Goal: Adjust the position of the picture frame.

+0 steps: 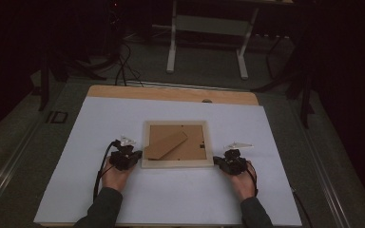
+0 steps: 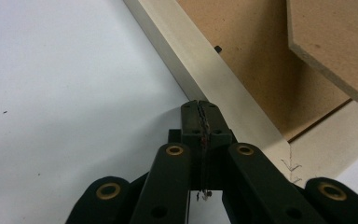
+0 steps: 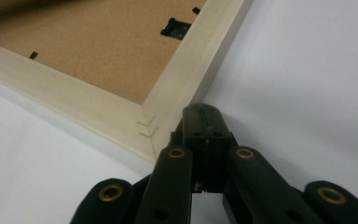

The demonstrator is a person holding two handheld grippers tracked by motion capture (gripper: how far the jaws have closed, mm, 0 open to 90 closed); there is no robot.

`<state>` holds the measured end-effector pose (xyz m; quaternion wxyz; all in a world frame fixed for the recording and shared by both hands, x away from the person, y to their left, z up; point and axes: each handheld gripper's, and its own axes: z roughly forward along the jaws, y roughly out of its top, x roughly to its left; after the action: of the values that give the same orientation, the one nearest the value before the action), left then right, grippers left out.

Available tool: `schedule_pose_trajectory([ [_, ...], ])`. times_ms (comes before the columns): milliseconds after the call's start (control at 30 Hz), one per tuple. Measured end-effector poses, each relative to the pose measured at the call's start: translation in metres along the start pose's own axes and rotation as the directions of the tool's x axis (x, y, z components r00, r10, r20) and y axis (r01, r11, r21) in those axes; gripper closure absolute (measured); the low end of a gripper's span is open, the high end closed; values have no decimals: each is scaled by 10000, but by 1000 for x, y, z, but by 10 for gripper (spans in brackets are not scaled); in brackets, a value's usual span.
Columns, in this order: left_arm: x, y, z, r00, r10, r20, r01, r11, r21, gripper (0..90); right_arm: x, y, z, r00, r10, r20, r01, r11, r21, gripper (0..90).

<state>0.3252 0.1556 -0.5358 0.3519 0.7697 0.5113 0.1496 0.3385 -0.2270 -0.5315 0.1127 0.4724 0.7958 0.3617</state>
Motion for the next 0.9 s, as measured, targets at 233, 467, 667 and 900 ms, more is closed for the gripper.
schedule_pose_trajectory([
  [233,2,-5,-3,9999,-91,116,93,9999,-140,900,3,1,2,10000,-43,-12,42,10000,-43,900],
  [467,5,-5,-4,9996,-97,252,100,9999,-109,900,2,1,2,9998,-93,-202,93,10000,17,900],
  [667,7,-5,-4,9995,-176,281,179,9998,-128,900,2,1,2,9995,-105,-311,106,9999,24,900],
  [900,7,-6,-6,9991,-355,231,356,9993,-68,900,5,0,2,9992,-193,-361,193,9998,1,900],
])
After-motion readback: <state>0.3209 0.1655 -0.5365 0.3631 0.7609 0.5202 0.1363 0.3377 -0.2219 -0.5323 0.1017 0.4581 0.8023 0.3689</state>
